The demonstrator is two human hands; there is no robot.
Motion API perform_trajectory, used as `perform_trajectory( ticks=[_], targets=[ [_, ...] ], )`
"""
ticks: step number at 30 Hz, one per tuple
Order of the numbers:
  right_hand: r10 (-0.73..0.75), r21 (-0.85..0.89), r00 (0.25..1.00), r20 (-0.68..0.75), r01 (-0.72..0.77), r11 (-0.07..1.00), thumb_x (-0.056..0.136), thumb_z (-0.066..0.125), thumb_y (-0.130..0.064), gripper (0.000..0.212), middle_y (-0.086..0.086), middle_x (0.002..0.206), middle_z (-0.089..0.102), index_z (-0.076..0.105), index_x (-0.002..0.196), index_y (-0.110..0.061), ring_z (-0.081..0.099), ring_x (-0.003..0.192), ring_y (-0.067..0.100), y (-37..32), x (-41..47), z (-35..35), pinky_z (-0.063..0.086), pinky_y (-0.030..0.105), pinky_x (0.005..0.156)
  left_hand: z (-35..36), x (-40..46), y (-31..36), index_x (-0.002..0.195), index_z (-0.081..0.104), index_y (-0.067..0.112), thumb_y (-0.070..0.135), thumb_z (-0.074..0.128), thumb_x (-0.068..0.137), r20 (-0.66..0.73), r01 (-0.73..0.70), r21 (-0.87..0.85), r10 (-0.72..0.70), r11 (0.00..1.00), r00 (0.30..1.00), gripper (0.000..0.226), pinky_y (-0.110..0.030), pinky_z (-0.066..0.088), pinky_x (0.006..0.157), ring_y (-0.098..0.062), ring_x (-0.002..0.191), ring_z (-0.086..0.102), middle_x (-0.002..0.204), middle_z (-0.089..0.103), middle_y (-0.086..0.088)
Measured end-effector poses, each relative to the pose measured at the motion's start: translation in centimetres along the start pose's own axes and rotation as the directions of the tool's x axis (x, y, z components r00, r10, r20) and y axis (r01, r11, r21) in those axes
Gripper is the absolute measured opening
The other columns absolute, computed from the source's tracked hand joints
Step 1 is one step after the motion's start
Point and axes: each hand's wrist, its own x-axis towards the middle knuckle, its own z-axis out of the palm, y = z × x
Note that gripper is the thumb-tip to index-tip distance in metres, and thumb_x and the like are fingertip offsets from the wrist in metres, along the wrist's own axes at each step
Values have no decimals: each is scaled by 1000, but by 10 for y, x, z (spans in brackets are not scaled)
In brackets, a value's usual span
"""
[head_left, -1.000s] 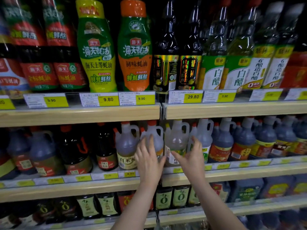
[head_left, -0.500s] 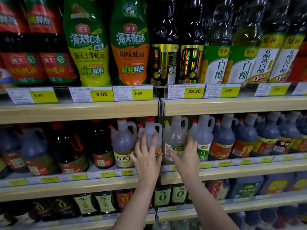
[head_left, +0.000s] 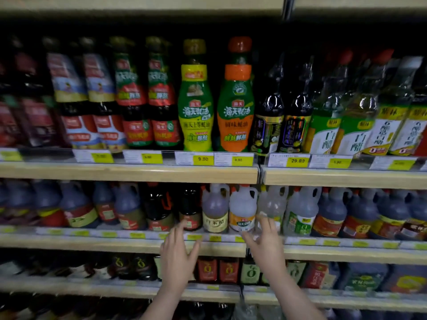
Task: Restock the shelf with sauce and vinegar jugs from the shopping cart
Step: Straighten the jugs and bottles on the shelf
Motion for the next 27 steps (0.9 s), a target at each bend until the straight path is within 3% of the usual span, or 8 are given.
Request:
perform_trajectory(
  ticks=[3,6,8,14,19,22,27],
  targets=[
    [-9,6,994,109,8,1000,86,60,-43,54,1,122,52,46,131,-15,61,85,22,-25,-14,11,41,24,61,-27,-11,-14,129,47,16,57,36,82,29,42,-11,-42,999,999,63,-39,47,93,-24,117,53,125,57,-2],
    [10,17,990,143,-13,1000,86,61,-41,51,-6,83,51,49,128,-15,52,67,11,-53,-20,26,36,22,51,-48,-4,-34,129,48,12,47,57,84,36,91,-27,-90,996,995,58,-41,47,94,-27,118,52,126,56,-6],
    [19,49,991,135,-25,998,85,63,-41,51,-7,66,47,52,128,-17,53,63,13,-70,-16,40,41,29,53,-55,12,-51,131,46,11,37,67,81,31,108,-44,-107,993,994,60,-40,47,92,-27,117,52,126,54,-7],
    [160,141,983,90,-172,975,82,65,-44,61,-8,50,44,47,134,-16,47,53,11,-114,18,108,36,30,50,-48,66,-106,138,34,6,28,72,79,76,165,-182,-154,969,985,73,-38,43,98,-28,126,43,134,44,-12],
    [282,145,959,13,-281,949,79,67,-48,79,-1,65,60,36,141,-11,65,76,23,-122,47,155,46,33,61,-14,80,-129,144,21,6,25,69,81,120,158,-255,-131,954,984,82,-31,33,104,-27,134,34,144,35,-14],
    [315,73,948,-55,-311,948,77,66,-52,73,7,83,71,42,134,-14,66,86,30,-119,57,175,47,33,63,3,81,-132,145,17,6,22,69,82,72,145,-309,-129,940,989,84,-34,33,107,-28,136,31,145,33,-15],
    [248,-80,933,-260,-277,958,76,64,-56,67,14,84,72,47,127,-16,67,82,36,-112,61,192,50,38,63,21,79,-134,144,19,7,21,66,84,-37,127,-315,-146,941,989,77,-40,36,106,-30,133,33,140,36,-17]
  ],
)
